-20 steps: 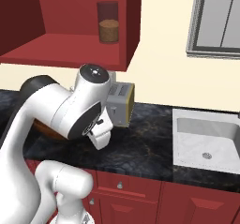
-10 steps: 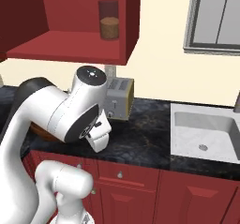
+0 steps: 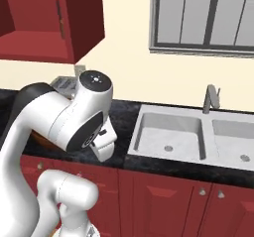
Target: Pick the onion from the cabinet and place it in the bowl. Then pick the bowl and place it in the sink. Then turn on the sink facuet.
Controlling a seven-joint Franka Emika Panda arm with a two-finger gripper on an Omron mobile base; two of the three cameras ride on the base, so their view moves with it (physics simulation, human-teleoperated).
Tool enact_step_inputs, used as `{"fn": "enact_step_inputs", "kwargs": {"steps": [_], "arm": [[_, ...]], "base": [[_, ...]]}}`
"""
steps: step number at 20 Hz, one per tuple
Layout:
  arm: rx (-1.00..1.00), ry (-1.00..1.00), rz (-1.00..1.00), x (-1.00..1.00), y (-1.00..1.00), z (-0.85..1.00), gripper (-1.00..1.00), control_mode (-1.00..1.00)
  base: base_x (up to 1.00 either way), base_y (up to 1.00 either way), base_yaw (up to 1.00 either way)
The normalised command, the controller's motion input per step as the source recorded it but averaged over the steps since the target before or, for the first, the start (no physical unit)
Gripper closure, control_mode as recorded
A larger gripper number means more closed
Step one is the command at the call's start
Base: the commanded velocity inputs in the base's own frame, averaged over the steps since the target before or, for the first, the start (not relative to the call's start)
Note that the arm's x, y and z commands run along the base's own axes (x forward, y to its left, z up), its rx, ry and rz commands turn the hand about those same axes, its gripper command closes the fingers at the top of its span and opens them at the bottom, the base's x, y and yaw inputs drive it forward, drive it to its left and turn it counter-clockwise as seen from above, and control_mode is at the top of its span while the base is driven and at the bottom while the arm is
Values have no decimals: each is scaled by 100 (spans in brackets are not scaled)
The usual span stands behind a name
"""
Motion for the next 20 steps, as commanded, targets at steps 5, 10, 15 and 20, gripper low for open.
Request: {"fn": "enact_step_inputs", "kwargs": {"steps": [5,10,15,20], "arm": [[0,0,0,0,0,0,100,100],[0,0,0,0,0,0,100,100],[0,0,0,0,0,0,100,100],[0,0,0,0,0,0,100,100]], "base": [[0,-95,0],[0,-77,0],[1,-67,0],[6,-65,0]]}}
